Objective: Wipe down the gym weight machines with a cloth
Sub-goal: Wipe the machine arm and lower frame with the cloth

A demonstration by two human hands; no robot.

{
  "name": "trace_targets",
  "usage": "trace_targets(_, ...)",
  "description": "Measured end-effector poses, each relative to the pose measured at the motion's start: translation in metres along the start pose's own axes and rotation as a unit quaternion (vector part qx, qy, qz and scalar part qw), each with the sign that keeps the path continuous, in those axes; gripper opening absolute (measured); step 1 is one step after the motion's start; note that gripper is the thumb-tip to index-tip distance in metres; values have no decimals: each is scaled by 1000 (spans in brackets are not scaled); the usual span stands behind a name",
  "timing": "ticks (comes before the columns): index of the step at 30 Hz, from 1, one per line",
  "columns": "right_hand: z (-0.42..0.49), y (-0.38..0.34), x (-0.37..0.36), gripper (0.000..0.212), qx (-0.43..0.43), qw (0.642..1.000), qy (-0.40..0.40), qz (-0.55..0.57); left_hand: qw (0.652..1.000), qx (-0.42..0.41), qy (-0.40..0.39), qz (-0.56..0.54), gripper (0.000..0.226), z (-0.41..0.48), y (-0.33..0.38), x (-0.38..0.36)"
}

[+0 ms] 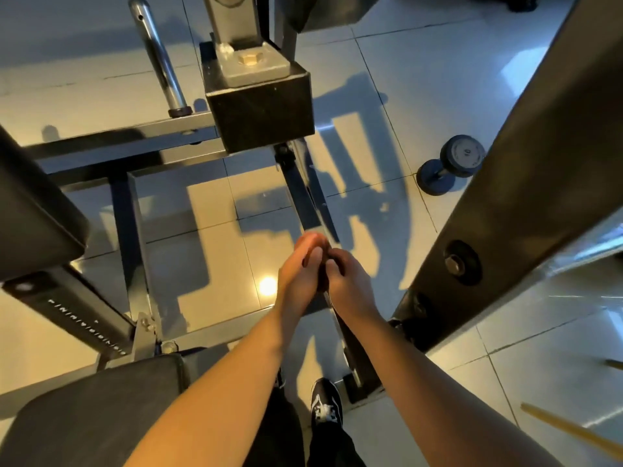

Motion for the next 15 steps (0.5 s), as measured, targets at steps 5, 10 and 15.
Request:
trace_targets(5, -29, 14, 14, 25, -18, 997, -8, -78, 998, 16, 46, -30, 21, -61, 8, -9)
trace_targets(10, -70, 21, 38, 19, -61, 997, -42, -28, 997, 18, 35, 65, 33, -124, -2, -15)
trace_targets(15, -79, 10, 52, 24, 12, 999, -26, -27, 999, 17, 30, 42, 20, -100, 15, -18)
Point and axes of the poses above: each hand's wrist, its own z-axis towards the middle knuckle, its own x-axis out of the back of the hand, y = z × x, the point moved 5 cm from there along z, towards the middle knuckle, and after that the axes turned 10 degrees about y, right-handed, at the moved point
